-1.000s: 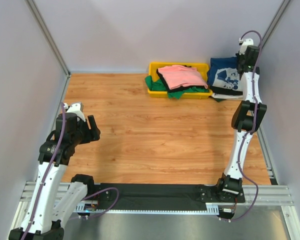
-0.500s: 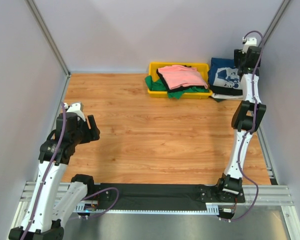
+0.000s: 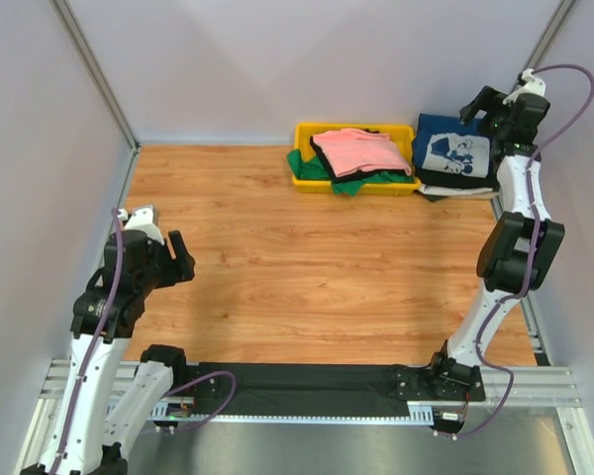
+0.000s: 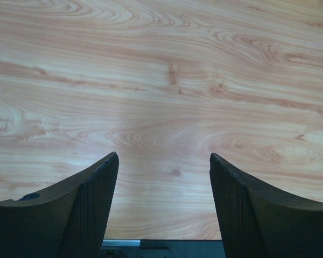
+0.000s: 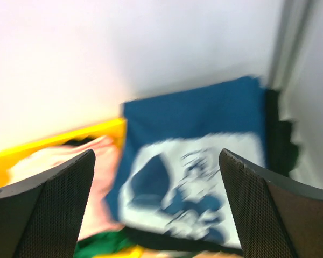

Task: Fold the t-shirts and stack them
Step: Neatly place the folded tshirt to the corner, then reset both grippers

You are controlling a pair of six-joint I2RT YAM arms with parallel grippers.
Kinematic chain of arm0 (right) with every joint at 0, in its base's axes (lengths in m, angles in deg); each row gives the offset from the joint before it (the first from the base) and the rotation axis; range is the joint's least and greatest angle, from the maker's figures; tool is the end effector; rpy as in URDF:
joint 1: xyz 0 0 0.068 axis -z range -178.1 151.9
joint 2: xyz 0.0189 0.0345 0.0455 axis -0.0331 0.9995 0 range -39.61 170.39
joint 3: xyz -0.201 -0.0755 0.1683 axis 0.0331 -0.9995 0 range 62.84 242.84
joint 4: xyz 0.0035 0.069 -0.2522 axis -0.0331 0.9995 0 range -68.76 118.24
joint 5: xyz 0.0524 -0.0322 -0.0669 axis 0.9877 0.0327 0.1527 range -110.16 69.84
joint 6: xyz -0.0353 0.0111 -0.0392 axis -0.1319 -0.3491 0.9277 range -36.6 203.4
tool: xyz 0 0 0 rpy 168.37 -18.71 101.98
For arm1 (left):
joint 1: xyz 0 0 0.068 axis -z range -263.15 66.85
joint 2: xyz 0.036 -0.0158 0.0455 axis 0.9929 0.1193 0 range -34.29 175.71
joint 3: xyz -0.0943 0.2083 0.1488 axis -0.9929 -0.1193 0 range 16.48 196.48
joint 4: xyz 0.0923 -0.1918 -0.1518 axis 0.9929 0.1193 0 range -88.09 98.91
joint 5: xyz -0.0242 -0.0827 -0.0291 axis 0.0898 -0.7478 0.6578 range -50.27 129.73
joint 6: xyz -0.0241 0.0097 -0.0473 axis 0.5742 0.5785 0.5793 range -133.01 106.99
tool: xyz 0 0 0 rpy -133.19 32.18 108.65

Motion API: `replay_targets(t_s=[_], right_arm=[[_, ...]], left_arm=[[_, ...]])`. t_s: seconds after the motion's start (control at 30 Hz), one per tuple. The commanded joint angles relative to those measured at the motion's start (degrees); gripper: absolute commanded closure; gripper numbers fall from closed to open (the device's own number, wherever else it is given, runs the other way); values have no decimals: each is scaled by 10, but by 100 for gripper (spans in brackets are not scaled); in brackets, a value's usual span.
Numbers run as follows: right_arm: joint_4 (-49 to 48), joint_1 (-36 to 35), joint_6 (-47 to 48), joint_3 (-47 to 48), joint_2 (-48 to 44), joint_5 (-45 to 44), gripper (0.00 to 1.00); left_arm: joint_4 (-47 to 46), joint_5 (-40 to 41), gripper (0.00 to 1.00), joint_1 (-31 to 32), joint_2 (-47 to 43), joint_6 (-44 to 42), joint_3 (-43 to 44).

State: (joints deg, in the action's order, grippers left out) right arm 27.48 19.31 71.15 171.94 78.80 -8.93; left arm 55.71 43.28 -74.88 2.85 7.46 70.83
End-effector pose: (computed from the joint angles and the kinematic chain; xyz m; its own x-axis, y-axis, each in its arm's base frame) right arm 0.4811 -0.1436 0.3361 -0.2258 0.2890 -0.9303 0.1662 0.9524 0.2555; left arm 0.1129 -0.0142 0.3375 -0.5857 -0.2675 -0.7651 -0.1179 0.9620 -0.2461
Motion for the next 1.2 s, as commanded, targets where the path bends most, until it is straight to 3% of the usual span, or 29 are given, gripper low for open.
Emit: replay_targets(t_s=[0.0,0.13,0.4,0.77,1.03,1.17], right_arm=[[-32,-11,-102,-95,-43,91,3],[-40,-7,-86,-158,-56,61,2],[42,37,-53,-87,28,14,4],[103,53,-72,-23,-63,26,2],[190,-60,-83,-55,-199,20,1],[218,-137,-109,-150,-276,-12,3]], left_arm=[[-11,6,24,0,-15,2,-1],[-15,1,24,0,-31,2,-3],[-16,-4,24,0,-44,-1,-4],[-17,-6,24,-1,-57,-2,-4],[-23,-25,18,-13,-68,-7,-6],[-24,-29,1,-14,-78,-9,-6]])
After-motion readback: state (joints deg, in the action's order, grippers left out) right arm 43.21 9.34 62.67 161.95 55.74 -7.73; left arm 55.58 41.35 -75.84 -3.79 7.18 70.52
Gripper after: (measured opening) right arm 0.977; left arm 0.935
